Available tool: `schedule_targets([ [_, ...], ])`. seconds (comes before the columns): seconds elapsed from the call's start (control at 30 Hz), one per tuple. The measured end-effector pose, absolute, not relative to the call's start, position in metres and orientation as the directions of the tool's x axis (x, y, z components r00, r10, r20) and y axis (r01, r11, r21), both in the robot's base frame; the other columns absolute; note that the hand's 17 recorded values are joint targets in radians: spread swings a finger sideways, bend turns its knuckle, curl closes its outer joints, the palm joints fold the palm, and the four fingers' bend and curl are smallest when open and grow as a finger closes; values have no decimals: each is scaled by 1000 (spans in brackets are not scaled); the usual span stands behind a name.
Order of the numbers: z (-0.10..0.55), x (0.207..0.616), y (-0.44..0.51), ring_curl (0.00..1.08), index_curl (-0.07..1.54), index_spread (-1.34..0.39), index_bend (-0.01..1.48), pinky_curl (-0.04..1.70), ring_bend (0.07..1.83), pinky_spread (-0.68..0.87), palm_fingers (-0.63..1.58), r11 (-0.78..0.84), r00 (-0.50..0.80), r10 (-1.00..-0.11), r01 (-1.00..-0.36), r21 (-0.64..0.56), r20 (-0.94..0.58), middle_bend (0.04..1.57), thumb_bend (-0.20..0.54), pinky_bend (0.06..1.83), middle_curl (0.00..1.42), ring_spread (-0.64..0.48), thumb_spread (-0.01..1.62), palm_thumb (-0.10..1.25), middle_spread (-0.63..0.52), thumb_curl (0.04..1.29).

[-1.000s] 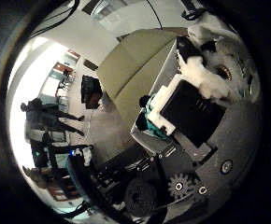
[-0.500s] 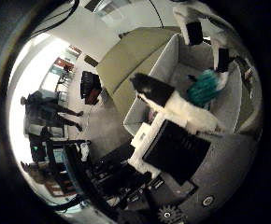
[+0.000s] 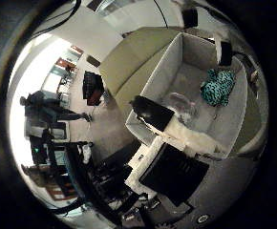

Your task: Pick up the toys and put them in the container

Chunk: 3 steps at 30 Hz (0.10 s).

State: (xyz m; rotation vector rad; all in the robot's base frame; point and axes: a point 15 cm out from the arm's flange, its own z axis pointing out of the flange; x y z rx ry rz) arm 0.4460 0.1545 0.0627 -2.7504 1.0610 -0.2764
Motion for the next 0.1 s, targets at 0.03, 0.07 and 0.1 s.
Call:
schedule_targets([
  [0.03,64,447,155,488,581,-316,218,548,1143,-312,680,-729,728,-677,-642,-236,109,861,-25,998,563,-185,1066,445,-87,298],
  [0.07,66,448,154,488,580,-316,217,545,1144,-311,681,-728,727,-677,-642,-239,111,859,-24,998,564,-191,1067,445,-87,297],
  [0.1,67,448,154,488,578,-319,216,543,1143,-310,682,-728,726,-678,-643,-240,112,856,-24,998,565,-200,1067,445,-94,296],
])
